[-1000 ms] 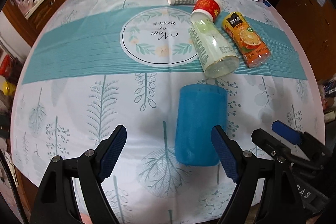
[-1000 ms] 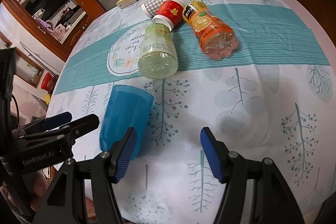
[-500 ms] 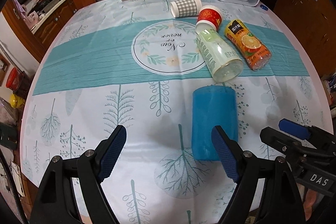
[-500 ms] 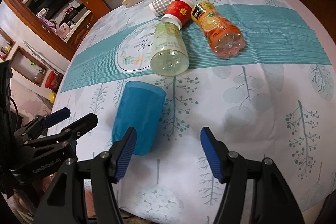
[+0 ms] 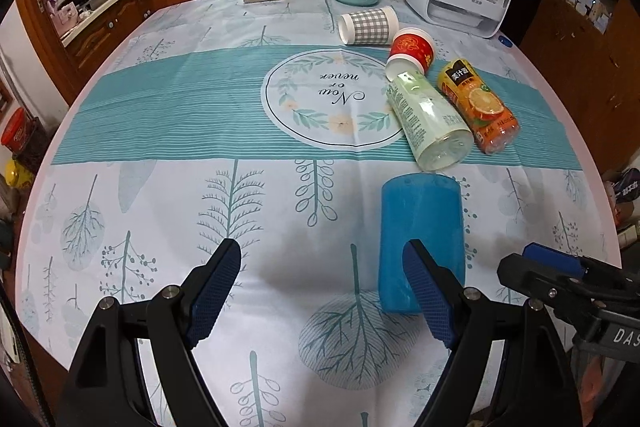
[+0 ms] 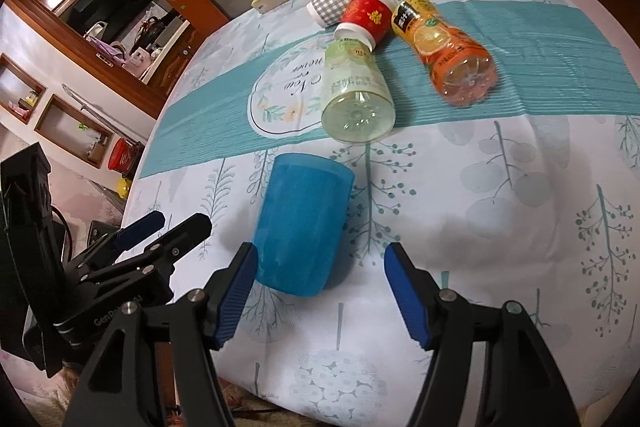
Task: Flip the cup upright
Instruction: 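Move the right gripper to the blue cup and grasp its body, then rotate the blue cup with the right gripper until its opening faces up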
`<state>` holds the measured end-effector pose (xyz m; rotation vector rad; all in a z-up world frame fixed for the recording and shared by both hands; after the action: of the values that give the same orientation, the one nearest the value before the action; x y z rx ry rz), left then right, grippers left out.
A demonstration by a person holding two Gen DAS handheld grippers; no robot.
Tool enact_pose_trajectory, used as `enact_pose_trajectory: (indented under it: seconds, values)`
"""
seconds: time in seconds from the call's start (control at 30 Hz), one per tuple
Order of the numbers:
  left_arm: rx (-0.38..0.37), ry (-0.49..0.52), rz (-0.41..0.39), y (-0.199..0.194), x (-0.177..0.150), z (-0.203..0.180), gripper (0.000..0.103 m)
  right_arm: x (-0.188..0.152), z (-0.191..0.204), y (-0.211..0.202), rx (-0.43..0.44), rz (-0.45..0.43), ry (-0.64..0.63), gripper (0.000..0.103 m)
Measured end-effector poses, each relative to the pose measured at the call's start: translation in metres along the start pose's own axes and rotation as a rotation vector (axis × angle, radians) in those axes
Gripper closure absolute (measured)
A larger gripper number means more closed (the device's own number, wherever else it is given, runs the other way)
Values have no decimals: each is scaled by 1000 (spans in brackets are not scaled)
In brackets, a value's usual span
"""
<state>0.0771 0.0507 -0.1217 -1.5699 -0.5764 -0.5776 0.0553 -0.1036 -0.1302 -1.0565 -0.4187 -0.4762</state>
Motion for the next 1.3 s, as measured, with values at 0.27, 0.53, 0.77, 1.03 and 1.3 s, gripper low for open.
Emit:
enact_pose_trajectory:
  seconds: [0.27,0.53,0.77,1.03,1.3]
  values:
    - [-11,-3,11,13,-2,7,21,-2,5,14,19,31,13,36]
    - [-23,-31,46,30,-7,18,21,1,9,27,29,43,16,33]
    - [-25,-43,69,42,-11,25,21,4,6,40,41,64,45,31]
    - [-25,-73,91,50,-12,34,21,4,1,60,63,122,94,31]
    - [-30,-69,105,57,-13,37,21,6,-4,82,131,210,193,31]
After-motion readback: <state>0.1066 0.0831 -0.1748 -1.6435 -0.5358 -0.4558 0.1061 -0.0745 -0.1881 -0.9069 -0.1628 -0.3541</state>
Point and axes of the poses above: each gripper's, at about its wrist camera, not at the fingertips, and y roughly the way its jaws point, z to its left, x to its top, the point moved 8 cm from there along y, roughly the way its jaws point, and after that the axes turned 12 degrees about -z, right-handed, at the moved point
